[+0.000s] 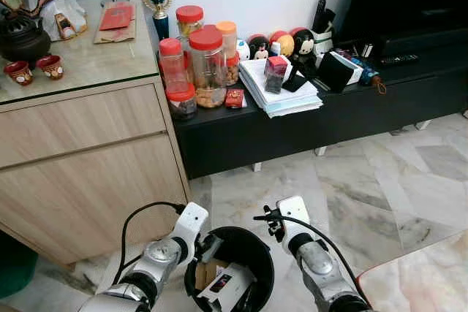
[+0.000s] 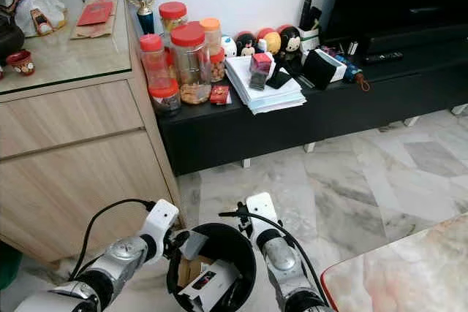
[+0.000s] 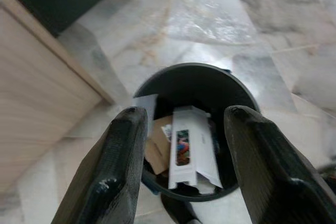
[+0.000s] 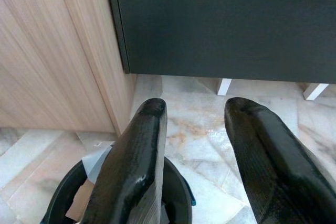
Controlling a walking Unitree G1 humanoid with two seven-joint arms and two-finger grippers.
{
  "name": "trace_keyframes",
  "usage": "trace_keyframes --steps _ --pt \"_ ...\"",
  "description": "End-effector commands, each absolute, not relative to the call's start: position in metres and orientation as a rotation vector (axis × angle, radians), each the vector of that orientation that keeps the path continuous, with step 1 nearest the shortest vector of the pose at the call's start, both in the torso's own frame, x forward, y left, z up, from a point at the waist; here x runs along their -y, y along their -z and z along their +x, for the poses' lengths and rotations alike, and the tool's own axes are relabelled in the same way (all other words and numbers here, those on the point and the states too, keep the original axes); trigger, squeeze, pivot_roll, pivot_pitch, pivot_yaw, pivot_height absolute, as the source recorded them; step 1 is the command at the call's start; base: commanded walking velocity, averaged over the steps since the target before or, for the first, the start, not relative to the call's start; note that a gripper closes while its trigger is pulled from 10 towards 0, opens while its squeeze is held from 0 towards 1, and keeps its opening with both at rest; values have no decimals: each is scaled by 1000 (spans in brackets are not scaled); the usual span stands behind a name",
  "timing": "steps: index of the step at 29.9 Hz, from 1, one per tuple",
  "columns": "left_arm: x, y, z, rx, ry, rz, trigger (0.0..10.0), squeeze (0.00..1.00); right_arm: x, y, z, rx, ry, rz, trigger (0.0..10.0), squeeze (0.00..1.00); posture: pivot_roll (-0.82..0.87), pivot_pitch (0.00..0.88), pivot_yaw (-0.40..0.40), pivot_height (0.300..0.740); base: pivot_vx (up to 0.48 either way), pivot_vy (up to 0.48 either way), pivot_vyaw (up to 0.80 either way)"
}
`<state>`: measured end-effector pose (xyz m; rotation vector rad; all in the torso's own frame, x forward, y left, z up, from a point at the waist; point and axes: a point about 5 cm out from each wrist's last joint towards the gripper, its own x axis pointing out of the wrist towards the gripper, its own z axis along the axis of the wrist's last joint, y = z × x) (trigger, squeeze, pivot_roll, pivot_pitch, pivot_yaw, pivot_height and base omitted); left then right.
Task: Picking trash to rubbish bin
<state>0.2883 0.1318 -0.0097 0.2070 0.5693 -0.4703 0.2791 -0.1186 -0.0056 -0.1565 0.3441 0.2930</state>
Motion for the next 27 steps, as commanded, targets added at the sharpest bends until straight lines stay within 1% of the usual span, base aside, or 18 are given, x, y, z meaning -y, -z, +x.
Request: trace_keyframes --steps 1,3,4,5,6,10,13,14,18,19,20,22,27 --pt "-146 9 289 -538 373 213 10000 0 114 4 280 -334 -309 -164 10000 0 148 50 17 740 0 0 0" --pt "-157 3 293 -478 271 213 10000 0 112 2 281 -317 -308 -151 10000 0 148 50 17 740 0 0 0" --pt "-157 3 293 -478 271 213 10000 0 112 2 281 -317 -308 -151 10000 0 148 50 17 740 0 0 0" --pt "-166 -2 296 -431 200 220 10000 0 110 -1 283 -298 -307 -141 10000 0 154 47 19 740 0 0 0" --pt "-171 -6 297 -391 165 214 10000 0 108 -5 286 -281 -310 -132 10000 0 159 44 22 740 0 0 0" --pt "-184 -16 299 -286 62 231 10000 0 98 -17 293 -216 -352 -92 10000 0 169 38 22 740 0 0 0" --pt "-191 -32 302 -164 -4 253 10000 0 92 -34 304 -126 -352 -64 10000 0 184 26 21 740 0 0 0" --pt "-191 -42 306 -96 -18 263 10000 0 90 -46 311 -74 -339 -47 10000 0 187 22 21 740 0 0 0" --pt "-185 -70 316 63 -31 266 10000 0 92 -71 326 28 -297 -9 10000 0 193 12 21 740 0 0 0" --pt "-185 -70 316 63 -31 266 10000 0 92 -71 326 28 -297 -9 10000 0 193 12 21 740 0 0 0" --pt "-180 -82 322 120 -34 267 10000 0 94 -80 332 60 -276 0 10000 0 194 1 24 740 0 0 0" --pt "-176 -92 325 168 -46 261 10000 0 97 -89 338 91 -257 11 10000 0 194 1 24 740 0 0 0" --pt "-170 -107 323 260 -68 257 10000 0 109 -107 347 147 -200 78 10000 0 191 0 18 740 0 0 0"
